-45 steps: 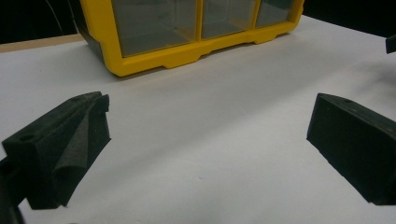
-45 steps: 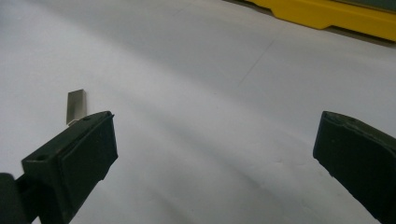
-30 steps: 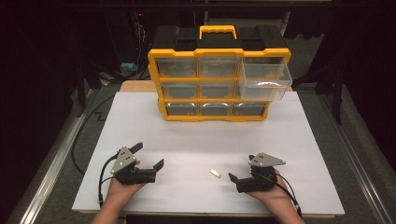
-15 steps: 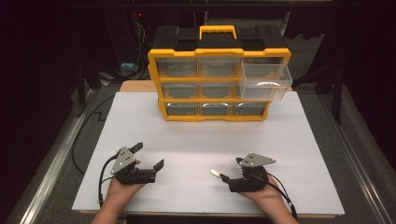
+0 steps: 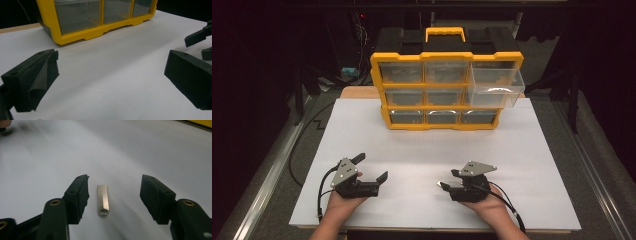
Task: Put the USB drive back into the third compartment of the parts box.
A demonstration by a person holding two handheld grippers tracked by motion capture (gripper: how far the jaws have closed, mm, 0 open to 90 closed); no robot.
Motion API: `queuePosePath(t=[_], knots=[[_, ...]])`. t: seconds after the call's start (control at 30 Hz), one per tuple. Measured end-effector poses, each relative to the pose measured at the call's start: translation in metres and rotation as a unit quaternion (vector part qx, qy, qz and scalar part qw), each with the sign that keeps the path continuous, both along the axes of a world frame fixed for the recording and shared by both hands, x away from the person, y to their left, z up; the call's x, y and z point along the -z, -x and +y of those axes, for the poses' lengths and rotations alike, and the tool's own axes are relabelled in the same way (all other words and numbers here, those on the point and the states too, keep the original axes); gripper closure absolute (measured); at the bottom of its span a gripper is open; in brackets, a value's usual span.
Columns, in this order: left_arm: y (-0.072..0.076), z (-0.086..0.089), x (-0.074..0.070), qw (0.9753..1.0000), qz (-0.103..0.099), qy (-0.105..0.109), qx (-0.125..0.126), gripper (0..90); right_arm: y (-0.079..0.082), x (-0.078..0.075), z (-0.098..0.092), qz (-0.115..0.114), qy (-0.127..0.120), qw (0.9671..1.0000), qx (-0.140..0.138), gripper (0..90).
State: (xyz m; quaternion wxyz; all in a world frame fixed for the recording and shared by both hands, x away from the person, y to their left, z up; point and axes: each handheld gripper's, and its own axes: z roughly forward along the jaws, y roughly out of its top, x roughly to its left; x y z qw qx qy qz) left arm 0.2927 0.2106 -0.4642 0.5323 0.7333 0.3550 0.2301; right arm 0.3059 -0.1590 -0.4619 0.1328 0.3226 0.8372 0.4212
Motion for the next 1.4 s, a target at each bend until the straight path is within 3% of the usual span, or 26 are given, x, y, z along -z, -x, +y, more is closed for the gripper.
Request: queuePosePath(t=[0.23,0.5,0.87,1.4], knots=[[0.000,0.000,0.000,1.0000,-0.001,0.002,0.000,0.4,-0.008,-0.001,0.010,0.013,-0.003,0.9997,-0.019,54.8],[0.000,-0.001,0.000,1.0000,-0.001,-0.001,0.001,0.4,-0.007,0.003,0.012,0.028,0.018,0.9987,-0.038,66.0],[0.000,-0.001,0.001,1.0000,0.000,-0.001,0.003,0.4,-0.007,0.009,0.014,0.040,0.042,0.9972,-0.048,72.7],[0.000,-0.002,0.001,1.0000,-0.002,0.003,0.000,0.4,-0.009,0.009,0.020,0.031,0.071,0.9953,-0.059,76.8]])
